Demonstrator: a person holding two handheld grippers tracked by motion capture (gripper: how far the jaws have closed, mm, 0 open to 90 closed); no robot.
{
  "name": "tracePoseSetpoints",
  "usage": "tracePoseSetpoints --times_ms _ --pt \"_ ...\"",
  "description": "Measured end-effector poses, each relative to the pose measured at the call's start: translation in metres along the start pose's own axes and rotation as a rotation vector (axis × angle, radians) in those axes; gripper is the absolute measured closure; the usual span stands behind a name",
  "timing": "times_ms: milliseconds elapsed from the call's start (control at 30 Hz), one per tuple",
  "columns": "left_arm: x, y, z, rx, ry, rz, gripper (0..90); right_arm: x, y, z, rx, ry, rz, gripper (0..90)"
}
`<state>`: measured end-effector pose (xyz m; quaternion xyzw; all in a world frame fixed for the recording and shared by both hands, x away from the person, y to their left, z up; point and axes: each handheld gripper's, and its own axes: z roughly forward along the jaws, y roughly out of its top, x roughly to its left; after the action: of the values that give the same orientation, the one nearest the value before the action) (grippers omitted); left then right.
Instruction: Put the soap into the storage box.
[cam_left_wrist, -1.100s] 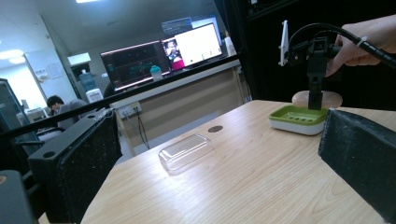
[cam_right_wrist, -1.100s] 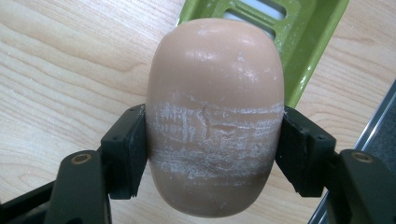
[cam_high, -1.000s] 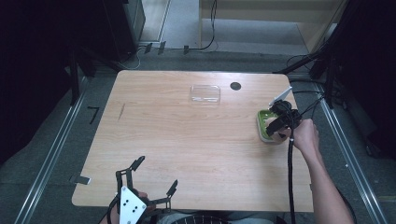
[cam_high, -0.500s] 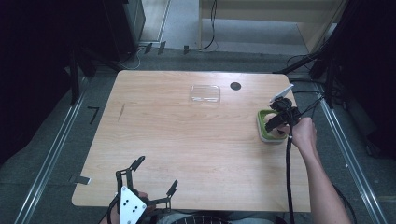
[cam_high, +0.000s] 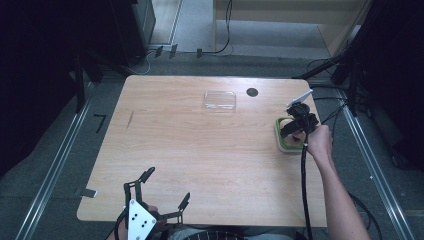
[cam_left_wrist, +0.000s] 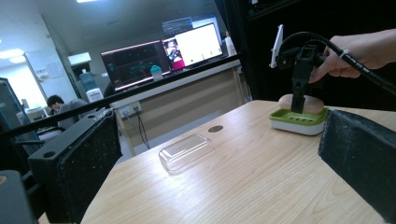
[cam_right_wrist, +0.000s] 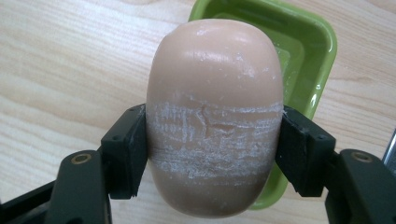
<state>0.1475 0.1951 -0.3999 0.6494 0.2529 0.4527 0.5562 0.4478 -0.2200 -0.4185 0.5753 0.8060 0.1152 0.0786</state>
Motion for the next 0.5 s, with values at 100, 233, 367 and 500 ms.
tracePoseSetpoints --times_ms 100,233,367,500 --pt "0.0 0.0 0.0 0.001 0.002 -0.001 0.0 -0.001 0.001 0.002 -0.015 -0.003 0.022 33.8" --pt "0.0 0.0 0.0 0.001 0.002 -0.001 0.0 -0.006 -0.001 0.003 -0.037 -0.004 0.054 33.8" --pt "0.0 0.0 0.0 0.001 0.0 -0.001 0.0 -0.011 -0.003 0.005 -0.054 0.007 0.09 33.8" --pt "0.0 0.0 0.0 0.001 0.001 -0.002 0.0 -0.013 -0.003 0.008 -0.064 0.017 0.102 33.8"
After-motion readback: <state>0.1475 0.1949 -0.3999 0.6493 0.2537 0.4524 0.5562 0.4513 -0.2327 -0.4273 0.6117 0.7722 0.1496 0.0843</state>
